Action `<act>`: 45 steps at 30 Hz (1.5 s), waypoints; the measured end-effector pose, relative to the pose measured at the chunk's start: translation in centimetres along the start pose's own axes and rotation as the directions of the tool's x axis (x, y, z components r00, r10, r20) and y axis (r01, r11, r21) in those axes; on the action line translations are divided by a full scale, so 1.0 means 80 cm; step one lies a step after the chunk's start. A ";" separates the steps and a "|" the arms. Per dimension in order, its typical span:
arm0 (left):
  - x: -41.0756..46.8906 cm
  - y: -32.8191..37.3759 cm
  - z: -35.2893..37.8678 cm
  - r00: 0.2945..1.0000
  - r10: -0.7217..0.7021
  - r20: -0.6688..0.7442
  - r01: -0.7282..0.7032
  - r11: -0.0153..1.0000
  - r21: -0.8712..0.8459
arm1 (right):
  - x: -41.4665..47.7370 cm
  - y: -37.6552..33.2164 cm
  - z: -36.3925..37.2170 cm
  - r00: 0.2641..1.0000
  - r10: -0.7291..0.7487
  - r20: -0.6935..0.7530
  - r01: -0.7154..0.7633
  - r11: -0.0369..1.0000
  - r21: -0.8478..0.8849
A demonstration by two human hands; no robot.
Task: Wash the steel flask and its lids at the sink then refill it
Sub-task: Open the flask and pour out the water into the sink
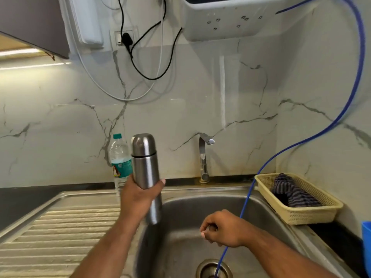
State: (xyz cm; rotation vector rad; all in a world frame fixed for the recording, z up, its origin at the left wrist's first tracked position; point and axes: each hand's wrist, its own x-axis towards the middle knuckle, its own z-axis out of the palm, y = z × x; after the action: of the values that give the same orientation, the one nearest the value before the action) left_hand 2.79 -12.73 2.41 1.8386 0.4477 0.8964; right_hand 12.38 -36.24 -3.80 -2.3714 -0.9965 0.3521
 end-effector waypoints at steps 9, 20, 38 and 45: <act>-0.050 -0.028 0.094 0.962 0.042 0.271 -0.073 0.992 0.106 | -0.009 -0.008 -0.025 0.830 0.170 -0.532 0.080 0.907 0.414; -0.040 -0.067 0.103 0.859 0.052 0.510 -0.240 0.920 0.310 | -0.021 -0.037 -0.036 0.773 0.091 -0.627 0.089 0.964 0.249; -0.060 -0.059 0.104 0.715 0.102 0.691 -0.359 0.903 0.238 | -0.020 -0.055 -0.044 0.801 0.130 -0.584 -0.267 0.951 -0.154; -0.051 -0.055 0.103 0.697 0.099 0.710 -0.341 0.917 0.206 | -0.019 -0.060 -0.054 0.809 0.055 -0.586 -0.225 0.949 -0.222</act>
State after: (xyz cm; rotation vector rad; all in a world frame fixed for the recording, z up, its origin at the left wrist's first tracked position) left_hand 6.68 -18.61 -4.93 2.4065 -0.1270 0.2204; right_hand 10.42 -36.20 2.55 -2.5649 -0.6050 -0.4778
